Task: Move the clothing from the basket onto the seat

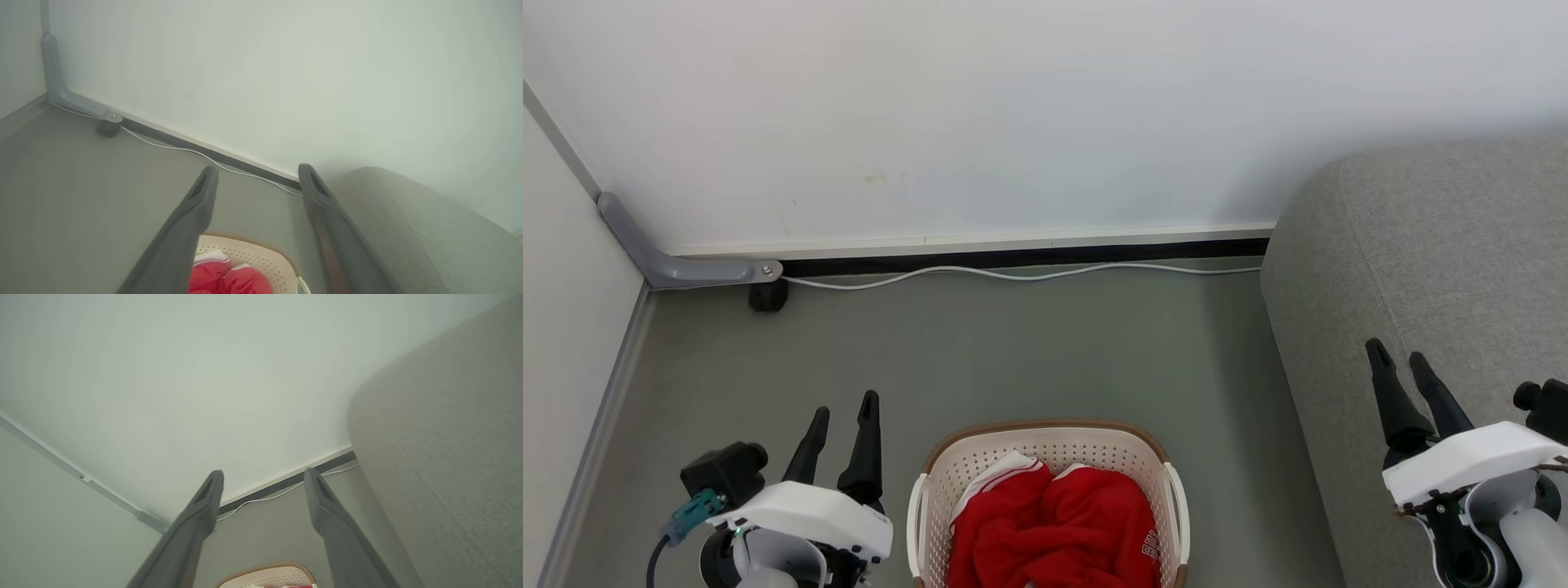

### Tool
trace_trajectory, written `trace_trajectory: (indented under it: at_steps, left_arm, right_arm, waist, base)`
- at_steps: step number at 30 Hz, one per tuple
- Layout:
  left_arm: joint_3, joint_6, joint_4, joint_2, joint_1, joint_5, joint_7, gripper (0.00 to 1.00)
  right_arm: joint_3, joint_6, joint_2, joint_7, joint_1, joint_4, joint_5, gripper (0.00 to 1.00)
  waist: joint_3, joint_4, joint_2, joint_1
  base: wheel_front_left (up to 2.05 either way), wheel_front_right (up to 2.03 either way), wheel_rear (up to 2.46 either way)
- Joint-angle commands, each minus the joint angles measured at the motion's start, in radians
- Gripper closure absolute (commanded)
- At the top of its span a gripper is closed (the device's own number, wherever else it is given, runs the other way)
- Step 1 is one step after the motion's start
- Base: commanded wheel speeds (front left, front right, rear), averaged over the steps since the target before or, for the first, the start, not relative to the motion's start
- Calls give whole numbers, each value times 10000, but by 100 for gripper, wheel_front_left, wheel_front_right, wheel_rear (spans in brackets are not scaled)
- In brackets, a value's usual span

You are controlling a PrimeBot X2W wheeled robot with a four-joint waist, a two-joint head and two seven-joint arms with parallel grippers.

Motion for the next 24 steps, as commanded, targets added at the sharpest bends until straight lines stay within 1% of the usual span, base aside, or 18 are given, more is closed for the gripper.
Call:
trace_trajectory:
  at_steps: [1, 24]
  left_arm:
    - [121, 124, -167, 148, -607, 437, -134, 0]
    - [-226, 673, 119, 215, -1051, 3175, -780, 0]
  right_arm:
    - [206, 39, -275, -217, -500, -212, -332, 0]
    - [862, 42, -785, -863, -1115, 104, -2420, 0]
  waist:
    - [5, -1, 0, -1]
    - [25, 7, 0, -1]
  base:
    - [0, 0, 0]
    - [0, 0, 0]
